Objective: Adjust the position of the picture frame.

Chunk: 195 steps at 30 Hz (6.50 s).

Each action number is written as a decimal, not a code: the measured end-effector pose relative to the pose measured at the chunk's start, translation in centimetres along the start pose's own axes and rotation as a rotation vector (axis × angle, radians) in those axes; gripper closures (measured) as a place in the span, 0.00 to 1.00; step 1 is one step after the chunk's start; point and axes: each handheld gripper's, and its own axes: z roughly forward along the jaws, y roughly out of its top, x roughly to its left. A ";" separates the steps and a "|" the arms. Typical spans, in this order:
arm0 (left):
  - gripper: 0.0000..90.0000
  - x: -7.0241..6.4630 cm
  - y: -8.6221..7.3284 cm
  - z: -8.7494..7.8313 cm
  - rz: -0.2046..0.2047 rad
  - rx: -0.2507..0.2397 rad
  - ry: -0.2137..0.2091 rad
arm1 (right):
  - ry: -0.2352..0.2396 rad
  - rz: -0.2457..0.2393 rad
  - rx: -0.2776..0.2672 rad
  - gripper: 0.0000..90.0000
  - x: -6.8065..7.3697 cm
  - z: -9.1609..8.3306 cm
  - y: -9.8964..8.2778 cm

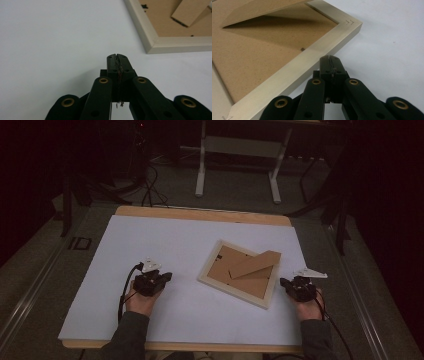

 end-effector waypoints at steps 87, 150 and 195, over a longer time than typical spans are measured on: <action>1.00 -4.9 2.9 8.3 0.069 0.072 0.008 | -0.011 0.090 -0.035 1.00 -2.4 5.9 4.0; 1.00 -4.9 2.6 9.2 0.062 0.113 0.020 | 0.090 0.051 0.029 1.00 -2.5 6.6 3.6; 1.00 -4.6 1.7 7.8 0.055 0.125 0.006 | 0.211 -0.058 0.030 1.00 3.2 3.7 1.1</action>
